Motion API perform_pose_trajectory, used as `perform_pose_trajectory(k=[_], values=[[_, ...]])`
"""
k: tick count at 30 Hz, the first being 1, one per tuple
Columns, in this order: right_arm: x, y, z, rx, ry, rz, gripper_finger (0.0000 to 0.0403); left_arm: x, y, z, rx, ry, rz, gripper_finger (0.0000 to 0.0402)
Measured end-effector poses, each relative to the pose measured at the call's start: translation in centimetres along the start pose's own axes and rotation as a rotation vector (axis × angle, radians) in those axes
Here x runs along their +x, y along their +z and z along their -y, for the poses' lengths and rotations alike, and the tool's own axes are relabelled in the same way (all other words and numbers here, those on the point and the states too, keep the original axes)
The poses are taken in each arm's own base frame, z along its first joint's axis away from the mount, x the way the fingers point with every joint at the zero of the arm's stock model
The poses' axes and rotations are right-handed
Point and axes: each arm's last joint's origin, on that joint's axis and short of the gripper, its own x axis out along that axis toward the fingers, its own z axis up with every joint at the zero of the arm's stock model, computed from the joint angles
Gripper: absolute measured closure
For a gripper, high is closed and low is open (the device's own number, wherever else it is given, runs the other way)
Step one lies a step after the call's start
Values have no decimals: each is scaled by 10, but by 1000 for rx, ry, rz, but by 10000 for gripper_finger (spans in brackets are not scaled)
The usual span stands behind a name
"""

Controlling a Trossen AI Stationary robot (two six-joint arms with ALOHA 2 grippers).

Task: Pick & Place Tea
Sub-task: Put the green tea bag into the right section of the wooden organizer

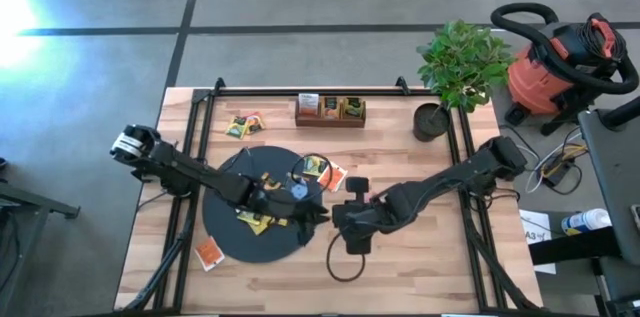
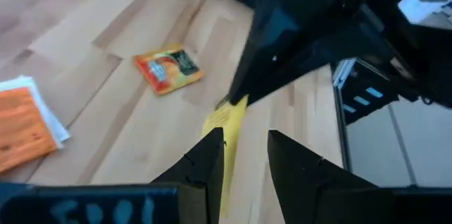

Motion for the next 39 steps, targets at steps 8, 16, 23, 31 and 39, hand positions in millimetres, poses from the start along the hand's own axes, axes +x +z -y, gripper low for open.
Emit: perform_pose_trajectory(k=[8,16,23,31,39], values=[[0,1,1,17,19,-8,394,14,-12,-5,24,69,-89,296],[-2,2,1,30,26,-1,394,19,-17,-8,65,83,-112,296],[-6,11,7,54,25,29,394,26,-21,-9,74,75,-109,296],[-7,14,11,69,37,37,394,28,-20,-9,121,70,-98,304],[-7,13,10,74,47,20,394,28,-20,-10,123,98,-79,325]])
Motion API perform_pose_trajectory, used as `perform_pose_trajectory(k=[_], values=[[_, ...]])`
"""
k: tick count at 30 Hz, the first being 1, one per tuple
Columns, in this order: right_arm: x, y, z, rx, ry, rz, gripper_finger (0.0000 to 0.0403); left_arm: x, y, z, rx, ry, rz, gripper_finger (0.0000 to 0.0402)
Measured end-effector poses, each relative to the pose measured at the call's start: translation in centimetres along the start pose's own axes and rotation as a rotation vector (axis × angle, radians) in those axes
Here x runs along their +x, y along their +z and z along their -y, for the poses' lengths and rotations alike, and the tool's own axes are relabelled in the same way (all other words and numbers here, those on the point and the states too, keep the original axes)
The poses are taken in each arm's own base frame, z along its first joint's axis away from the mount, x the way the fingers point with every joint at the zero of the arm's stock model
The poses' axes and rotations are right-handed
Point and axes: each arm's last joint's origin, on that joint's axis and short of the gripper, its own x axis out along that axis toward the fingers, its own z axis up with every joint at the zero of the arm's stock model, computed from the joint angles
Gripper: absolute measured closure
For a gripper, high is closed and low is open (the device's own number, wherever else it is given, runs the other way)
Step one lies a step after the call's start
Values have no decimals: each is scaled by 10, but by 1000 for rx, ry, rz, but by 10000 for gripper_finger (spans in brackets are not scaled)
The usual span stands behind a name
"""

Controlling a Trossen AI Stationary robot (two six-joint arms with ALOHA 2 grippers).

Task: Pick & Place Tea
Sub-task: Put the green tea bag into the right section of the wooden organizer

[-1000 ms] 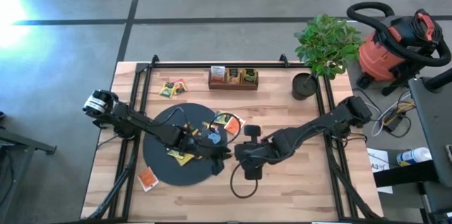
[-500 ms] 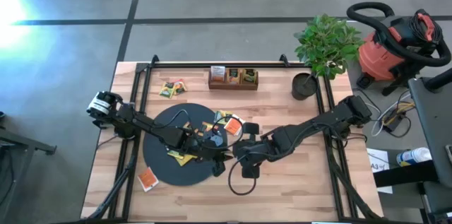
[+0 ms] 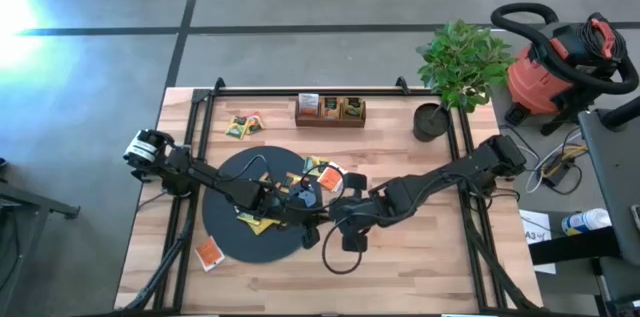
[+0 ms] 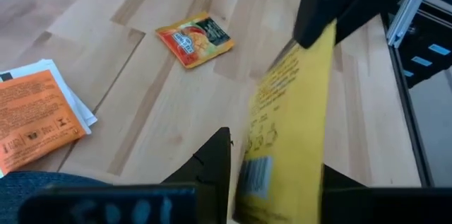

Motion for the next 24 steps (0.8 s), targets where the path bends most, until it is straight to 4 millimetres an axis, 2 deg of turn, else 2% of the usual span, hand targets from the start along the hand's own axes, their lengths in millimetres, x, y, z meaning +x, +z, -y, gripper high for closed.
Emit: perform_pose_trajectory(k=[7,12,18,24], values=[[0,0,0,0,15,-6,394,-2,4,2,4,-14,9,334],[0,0,0,3,15,-5,394,-2,4,3,13,-19,8,387],[0,0,0,76,13,-5,392,-2,4,3,13,-19,10,390],[0,0,1,127,-27,13,347,-2,2,1,13,-8,8,392]])
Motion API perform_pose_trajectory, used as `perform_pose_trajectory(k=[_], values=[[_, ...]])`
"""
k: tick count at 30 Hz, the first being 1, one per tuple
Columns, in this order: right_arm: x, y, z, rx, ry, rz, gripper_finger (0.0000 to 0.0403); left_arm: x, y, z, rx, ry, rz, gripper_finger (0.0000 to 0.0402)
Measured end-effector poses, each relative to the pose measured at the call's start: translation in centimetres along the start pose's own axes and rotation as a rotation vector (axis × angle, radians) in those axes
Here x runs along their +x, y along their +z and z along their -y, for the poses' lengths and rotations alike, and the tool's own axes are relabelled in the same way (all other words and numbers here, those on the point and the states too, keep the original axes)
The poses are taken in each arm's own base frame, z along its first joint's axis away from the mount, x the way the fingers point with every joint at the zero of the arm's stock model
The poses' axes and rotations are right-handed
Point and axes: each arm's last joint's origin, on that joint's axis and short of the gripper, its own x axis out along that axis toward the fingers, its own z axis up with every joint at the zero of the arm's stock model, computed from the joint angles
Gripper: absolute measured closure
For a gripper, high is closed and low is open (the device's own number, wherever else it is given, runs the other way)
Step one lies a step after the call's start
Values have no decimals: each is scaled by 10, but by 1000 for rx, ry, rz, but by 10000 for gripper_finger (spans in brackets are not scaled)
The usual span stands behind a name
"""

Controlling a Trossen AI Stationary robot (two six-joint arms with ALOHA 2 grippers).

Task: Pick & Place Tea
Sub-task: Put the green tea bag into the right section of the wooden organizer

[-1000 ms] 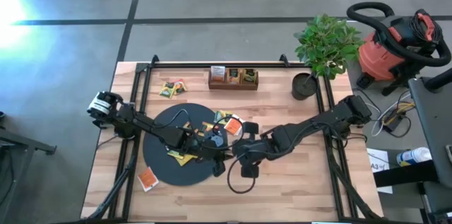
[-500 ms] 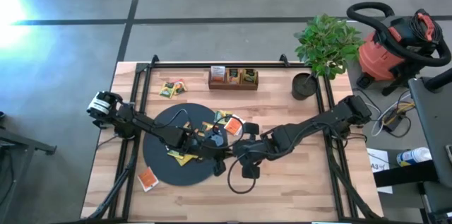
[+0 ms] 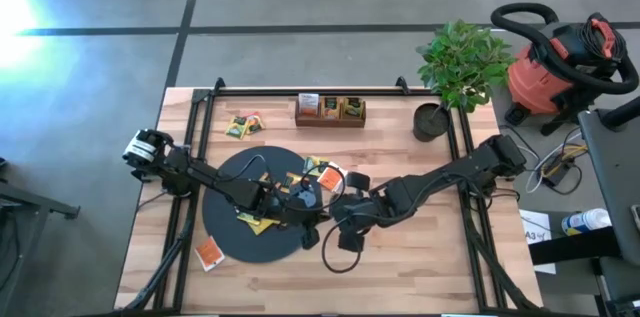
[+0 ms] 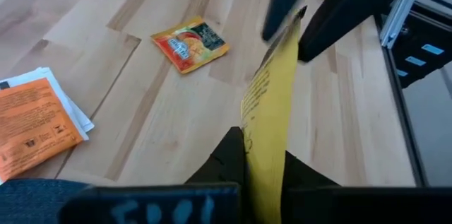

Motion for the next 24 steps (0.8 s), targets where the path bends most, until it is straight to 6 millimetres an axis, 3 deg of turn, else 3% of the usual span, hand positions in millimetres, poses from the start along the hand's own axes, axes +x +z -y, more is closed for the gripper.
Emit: perform_pose_trajectory(k=[6,12,19,24], values=[[-9,1,2,58,-98,77,268,0,-1,-1,0,25,10,392],[-39,-5,-5,132,-179,216,213,-2,3,-2,-11,78,66,392],[-57,-40,-12,183,-191,266,214,-21,28,12,42,-76,234,392],[-74,-57,-9,250,-211,373,225,-27,42,11,49,-225,287,391]])
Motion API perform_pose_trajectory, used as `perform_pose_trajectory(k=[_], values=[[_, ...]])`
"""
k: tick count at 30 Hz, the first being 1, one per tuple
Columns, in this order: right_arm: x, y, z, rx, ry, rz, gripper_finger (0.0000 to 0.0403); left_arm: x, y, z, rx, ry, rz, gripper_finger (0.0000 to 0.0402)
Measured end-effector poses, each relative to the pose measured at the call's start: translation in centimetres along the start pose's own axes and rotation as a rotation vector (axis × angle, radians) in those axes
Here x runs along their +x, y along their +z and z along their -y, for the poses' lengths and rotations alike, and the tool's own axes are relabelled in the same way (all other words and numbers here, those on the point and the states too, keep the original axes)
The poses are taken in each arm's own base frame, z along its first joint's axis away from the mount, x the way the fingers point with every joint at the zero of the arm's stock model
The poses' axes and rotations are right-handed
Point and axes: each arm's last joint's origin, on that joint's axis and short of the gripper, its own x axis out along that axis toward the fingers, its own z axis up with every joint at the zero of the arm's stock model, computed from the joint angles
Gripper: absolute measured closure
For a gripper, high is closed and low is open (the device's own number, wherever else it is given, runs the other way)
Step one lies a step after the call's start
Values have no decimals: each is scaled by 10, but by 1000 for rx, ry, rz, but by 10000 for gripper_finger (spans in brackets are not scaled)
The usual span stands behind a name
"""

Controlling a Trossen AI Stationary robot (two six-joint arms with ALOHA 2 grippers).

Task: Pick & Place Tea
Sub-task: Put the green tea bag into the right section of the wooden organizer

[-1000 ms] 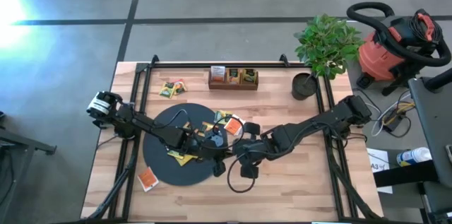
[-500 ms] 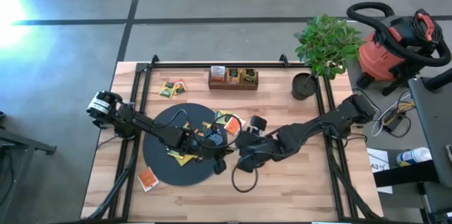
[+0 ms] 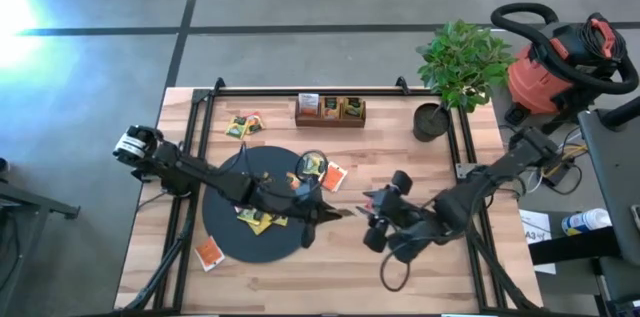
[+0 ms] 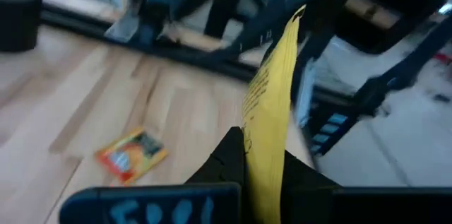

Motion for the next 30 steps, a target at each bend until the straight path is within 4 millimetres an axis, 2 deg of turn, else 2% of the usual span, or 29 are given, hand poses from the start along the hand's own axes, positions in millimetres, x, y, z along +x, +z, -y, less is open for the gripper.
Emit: perform_pose_trajectory(k=[8,15,26,30], values=[[-6,5,6,91,83,68,222,-2,2,-18,-50,-40,156,391],[-6,4,7,72,82,59,212,-5,-4,-35,-96,-25,209,390],[4,15,12,68,63,90,211,-6,2,-37,-98,-113,236,390],[10,22,12,69,135,63,211,-6,3,-39,-88,-106,241,390]])
